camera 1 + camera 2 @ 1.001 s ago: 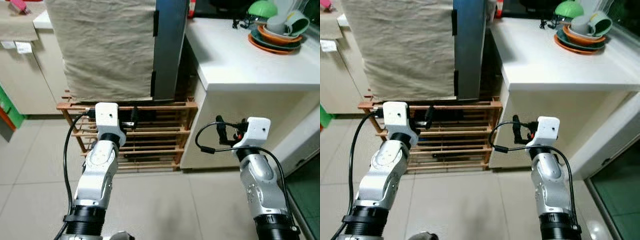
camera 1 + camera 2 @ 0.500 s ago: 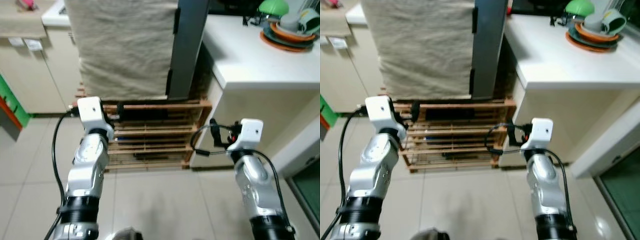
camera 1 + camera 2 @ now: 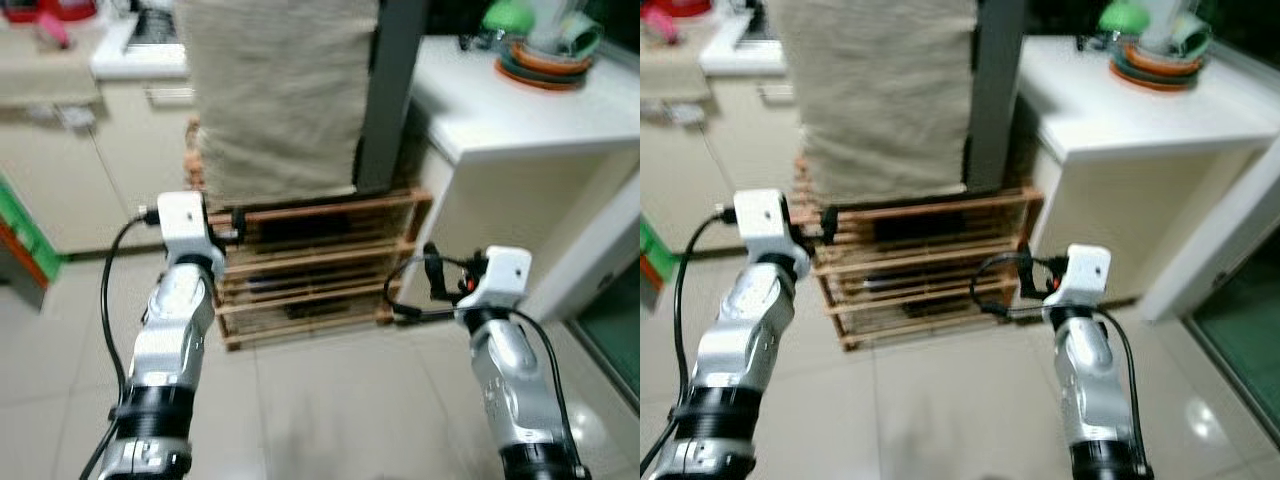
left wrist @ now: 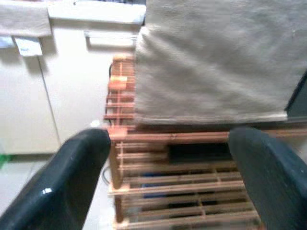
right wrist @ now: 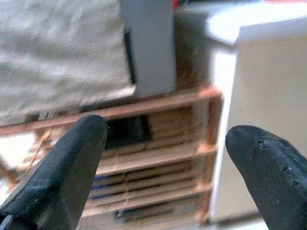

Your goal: Restocking fridge

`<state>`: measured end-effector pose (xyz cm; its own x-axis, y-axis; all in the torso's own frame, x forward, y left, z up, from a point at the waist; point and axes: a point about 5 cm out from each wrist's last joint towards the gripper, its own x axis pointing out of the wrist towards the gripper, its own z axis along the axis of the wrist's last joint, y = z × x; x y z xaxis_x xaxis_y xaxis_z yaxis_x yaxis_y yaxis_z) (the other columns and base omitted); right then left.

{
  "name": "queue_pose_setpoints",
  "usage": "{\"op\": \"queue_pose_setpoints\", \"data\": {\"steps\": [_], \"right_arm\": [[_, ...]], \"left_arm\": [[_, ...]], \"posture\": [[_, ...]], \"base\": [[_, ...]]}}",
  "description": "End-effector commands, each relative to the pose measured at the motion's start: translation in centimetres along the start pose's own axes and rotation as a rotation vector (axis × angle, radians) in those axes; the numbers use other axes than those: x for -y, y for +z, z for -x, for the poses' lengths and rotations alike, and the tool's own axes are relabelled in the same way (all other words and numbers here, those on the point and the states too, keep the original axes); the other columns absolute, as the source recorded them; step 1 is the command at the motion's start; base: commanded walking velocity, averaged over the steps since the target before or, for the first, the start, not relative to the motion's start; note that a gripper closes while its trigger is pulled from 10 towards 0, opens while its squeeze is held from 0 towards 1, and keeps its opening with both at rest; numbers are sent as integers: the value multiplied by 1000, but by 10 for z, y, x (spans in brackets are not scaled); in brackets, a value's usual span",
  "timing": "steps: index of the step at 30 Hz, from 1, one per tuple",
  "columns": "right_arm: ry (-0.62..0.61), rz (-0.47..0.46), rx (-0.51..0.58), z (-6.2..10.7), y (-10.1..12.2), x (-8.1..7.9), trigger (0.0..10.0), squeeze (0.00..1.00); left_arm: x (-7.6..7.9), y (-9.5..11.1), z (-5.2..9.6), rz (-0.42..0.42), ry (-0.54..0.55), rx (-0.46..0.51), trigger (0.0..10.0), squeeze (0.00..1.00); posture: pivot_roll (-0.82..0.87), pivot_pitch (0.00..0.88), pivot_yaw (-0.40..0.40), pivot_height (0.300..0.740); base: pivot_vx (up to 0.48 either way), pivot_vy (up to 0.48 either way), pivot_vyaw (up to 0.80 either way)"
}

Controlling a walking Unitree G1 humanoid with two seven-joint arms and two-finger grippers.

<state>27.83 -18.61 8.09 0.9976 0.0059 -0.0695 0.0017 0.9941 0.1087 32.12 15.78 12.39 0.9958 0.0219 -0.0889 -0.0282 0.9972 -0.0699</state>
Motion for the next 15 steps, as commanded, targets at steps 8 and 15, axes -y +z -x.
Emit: {"op": "queue_pose_setpoints", "data": {"steps": [8,15], "right_arm": [[66,40,20,14,6,1,10000,4],[50,47,41,13,11,4,10000,4]], "left_arm": [[9,5,4,-39,-70,56,10000,0],[10,2,4,-41,-60,50,10000,0]], "posture": [[-122,0,8,740],[-123,0,1,740]], "base": [[160,0,0],[458,0,0]]}}
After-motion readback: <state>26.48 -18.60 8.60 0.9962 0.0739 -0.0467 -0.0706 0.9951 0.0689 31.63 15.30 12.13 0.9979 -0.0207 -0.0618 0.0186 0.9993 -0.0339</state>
